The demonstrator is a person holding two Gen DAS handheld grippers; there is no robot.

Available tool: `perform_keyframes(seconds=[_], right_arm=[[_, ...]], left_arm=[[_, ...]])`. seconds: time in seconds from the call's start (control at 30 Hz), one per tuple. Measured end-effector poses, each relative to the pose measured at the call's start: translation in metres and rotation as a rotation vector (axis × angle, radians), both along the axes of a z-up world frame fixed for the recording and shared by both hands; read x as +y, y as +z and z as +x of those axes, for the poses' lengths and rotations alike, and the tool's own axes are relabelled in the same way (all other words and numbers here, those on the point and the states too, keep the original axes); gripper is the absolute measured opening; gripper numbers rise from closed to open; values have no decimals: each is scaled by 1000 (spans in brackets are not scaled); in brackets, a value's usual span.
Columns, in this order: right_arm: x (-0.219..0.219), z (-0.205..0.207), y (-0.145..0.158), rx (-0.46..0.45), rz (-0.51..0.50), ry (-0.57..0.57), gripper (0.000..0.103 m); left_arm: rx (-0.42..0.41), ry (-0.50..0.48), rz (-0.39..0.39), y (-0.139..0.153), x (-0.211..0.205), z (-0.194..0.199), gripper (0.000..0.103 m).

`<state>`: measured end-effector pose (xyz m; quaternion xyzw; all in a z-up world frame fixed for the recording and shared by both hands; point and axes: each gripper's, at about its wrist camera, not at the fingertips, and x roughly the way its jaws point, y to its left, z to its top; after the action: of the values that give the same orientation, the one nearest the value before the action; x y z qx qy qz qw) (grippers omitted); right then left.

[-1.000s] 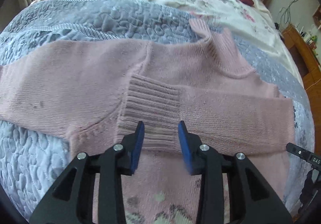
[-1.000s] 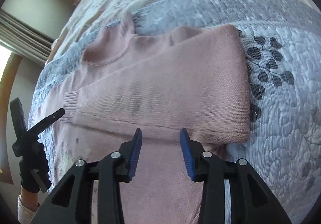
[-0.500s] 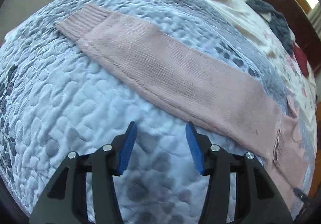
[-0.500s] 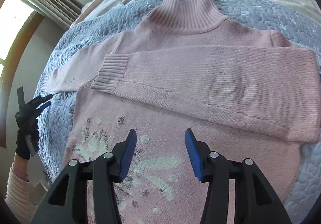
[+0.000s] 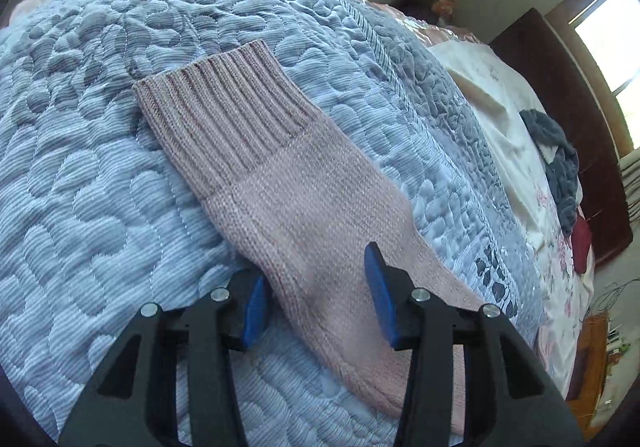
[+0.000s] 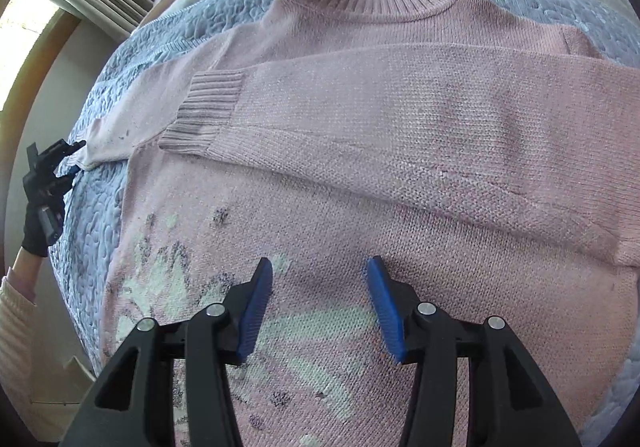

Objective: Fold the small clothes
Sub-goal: 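Move the left tool to the other sleeve cuff and grasp it, then fold the held sleeve with the left tool across the sweater body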

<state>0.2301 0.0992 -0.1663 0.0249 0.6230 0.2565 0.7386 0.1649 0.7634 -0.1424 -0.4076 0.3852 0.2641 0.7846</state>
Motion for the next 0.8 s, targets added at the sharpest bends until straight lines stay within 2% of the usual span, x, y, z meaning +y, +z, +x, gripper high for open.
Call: perform_keyframes(seconds=[0.03,0.1,0.13,0.2,0.33,0.5,0.7,0.8], right_arm=[[1,0,0,-2,-3,2,50],[2,0,0,-5,-6,4,50],[2,0,0,-5,-5,3,50],[0,0,0,-3,-3,-1,50],[0,-2,3,-10,-13,1,50],[-6,-5,8,-15,-16,-12,50],[-20,-7,14,-22,-9,-36,50],[-30,-7,17,-27,-10,-50,50]], left_arm=[[2,2,10,1,1,1,39],[12,2,26,2,2,3,18],[6,1,24,2,3,2,13],[-19,2,19,4,2,0,9],[-73,-19,43,20,-9,-5,7],[-147,-107,78,49,-43,0,7],[-193,-265,115,72,-109,23,7],[-217,-356,110,77,-151,37,7]])
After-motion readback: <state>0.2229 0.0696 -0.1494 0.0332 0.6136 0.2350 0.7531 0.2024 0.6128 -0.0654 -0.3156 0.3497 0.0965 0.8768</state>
